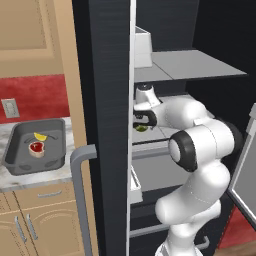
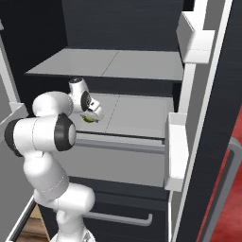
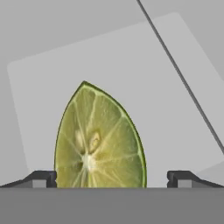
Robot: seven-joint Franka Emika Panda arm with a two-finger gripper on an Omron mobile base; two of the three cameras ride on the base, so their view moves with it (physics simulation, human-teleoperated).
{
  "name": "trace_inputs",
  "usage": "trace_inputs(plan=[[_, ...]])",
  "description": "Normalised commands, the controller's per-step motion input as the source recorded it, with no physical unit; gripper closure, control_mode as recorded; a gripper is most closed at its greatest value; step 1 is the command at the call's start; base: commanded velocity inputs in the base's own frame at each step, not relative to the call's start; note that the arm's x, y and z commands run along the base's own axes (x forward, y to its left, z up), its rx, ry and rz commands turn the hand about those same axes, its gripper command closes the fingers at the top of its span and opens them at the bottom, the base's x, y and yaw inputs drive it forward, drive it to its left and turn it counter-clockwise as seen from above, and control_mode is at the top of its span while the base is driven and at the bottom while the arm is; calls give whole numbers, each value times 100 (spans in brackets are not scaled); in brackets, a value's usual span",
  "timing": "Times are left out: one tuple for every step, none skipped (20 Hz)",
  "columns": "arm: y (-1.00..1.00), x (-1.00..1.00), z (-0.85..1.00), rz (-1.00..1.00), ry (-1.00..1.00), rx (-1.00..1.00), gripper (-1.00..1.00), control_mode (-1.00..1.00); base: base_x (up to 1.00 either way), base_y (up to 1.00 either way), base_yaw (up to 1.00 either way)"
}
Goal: Place one lemon wedge and one steak in each tupperware on the nearby counter, to pack two identical lunches.
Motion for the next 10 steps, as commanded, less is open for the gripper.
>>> trace_inputs(plan=[[0,-41,-16,-2,0,0,-100,-100,0,0,0],[0,-20,-19,-1,0,0,-100,-100,0,0,0],[0,-6,-23,-1,0,0,-100,-100,0,0,0],[0,0,-27,0,0,0,-100,-100,0,0,0],[0,0,-32,0,0,0,-100,-100,0,0,0],[0,21,-41,0,0,0,-100,-100,0,0,0],[0,46,-44,0,-3,0,-100,-100,0,0,0],[0,60,-48,0,-6,0,-100,-100,0,0,0],[0,61,-50,0,-6,0,-100,-100,0,0,0],[0,61,-51,0,-5,0,-100,-100,0,0,0]])
